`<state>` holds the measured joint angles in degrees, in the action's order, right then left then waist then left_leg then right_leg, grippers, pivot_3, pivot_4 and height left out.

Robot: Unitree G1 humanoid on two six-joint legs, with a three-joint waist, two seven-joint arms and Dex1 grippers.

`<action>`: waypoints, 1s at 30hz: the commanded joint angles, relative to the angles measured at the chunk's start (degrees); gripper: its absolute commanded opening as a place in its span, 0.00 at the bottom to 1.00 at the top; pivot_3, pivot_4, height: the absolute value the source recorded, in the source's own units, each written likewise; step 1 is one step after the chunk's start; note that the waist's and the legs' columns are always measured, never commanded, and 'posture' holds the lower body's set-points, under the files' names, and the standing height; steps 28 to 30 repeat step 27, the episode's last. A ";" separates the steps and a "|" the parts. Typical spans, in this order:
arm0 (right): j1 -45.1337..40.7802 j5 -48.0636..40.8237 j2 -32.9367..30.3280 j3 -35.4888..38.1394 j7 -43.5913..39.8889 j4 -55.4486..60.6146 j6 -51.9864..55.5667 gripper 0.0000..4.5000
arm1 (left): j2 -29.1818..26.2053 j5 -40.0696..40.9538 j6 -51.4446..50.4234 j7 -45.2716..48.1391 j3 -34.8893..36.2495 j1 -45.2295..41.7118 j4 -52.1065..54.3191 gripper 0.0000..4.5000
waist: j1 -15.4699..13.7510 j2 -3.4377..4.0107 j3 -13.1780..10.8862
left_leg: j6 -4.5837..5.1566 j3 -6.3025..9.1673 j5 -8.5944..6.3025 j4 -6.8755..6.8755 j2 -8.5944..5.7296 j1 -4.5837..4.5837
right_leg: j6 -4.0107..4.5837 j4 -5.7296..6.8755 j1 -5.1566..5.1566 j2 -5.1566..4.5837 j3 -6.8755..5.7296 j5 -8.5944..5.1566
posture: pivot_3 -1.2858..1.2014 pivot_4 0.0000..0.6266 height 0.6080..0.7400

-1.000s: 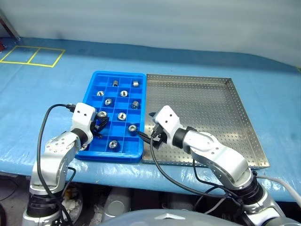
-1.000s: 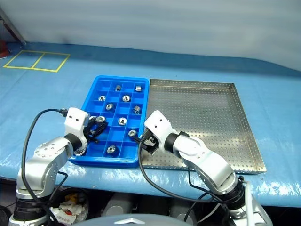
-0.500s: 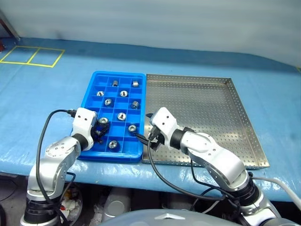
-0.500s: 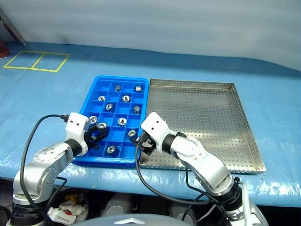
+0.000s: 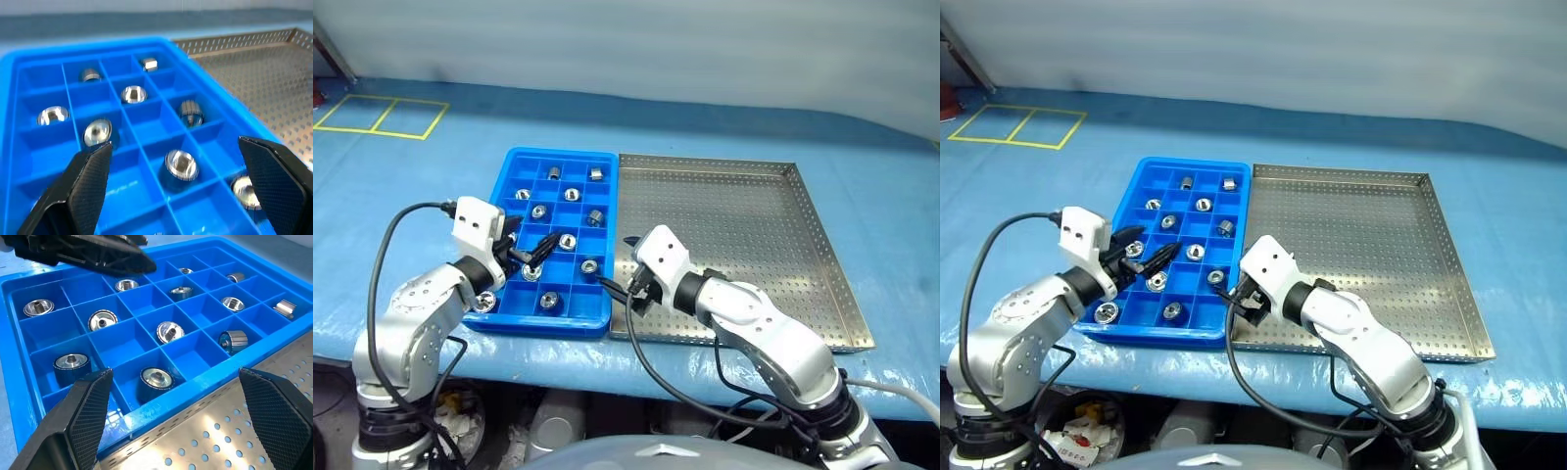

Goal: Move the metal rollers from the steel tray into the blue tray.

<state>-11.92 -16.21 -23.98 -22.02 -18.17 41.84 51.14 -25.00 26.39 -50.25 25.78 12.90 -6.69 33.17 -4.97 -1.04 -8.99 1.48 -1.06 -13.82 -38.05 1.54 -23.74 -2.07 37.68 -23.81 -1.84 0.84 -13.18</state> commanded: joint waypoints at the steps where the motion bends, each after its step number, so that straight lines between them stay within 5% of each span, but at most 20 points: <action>1: 2.63 1.07 -0.90 3.96 2.20 4.30 1.76 0.96 | -1.04 0.21 3.21 2.06 -2.44 -2.08 -1.64 0.99 | 0.14 0.00 0.00 | 0.00 0.00 0.00 0.01 -0.01 0.00 | 0.02 0.00 -0.01 -0.01 0.00 0.01 | 0.58 0.24 1.00; 13: 11.33 3.43 2.47 9.05 9.48 8.54 5.58 0.96 | -1.61 -4.34 9.96 5.62 -14.33 -5.13 -9.34 0.99 | 2.97 0.00 0.00 | 0.00 -0.05 0.00 0.05 0.04 0.02 | -0.17 0.01 -0.02 0.05 0.03 -0.12 | 0.55 0.24 1.00; 30: 11.64 5.56 6.10 10.29 13.18 8.35 6.72 0.96 | -2.50 -4.22 10.37 7.09 -15.48 -6.78 -11.12 0.99 | 3.95 0.00 -0.01 | 0.00 -0.07 0.00 0.04 0.08 0.04 | -0.20 0.03 -0.03 0.11 0.07 -0.13 | 0.54 0.24 1.00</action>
